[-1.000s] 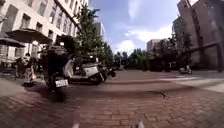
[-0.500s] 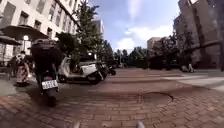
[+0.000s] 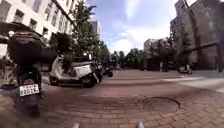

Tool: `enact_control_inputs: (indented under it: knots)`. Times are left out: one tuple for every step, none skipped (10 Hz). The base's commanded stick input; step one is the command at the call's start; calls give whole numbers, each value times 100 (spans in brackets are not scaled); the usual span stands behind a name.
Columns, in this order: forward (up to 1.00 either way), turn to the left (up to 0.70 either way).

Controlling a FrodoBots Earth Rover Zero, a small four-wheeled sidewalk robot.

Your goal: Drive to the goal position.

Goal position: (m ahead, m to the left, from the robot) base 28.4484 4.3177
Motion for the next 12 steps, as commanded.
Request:
enact_control_inputs:
  knots:
    - [70, 0]
    - [70, 0]
    - [70, 0]
    - [70, 0]
    - [70, 0]
    - [70, 0]
    - [70, 0]
    - [70, 0]
    - [70, 0]
    - [70, 0]
    - [70, 0]
    - [70, 0]
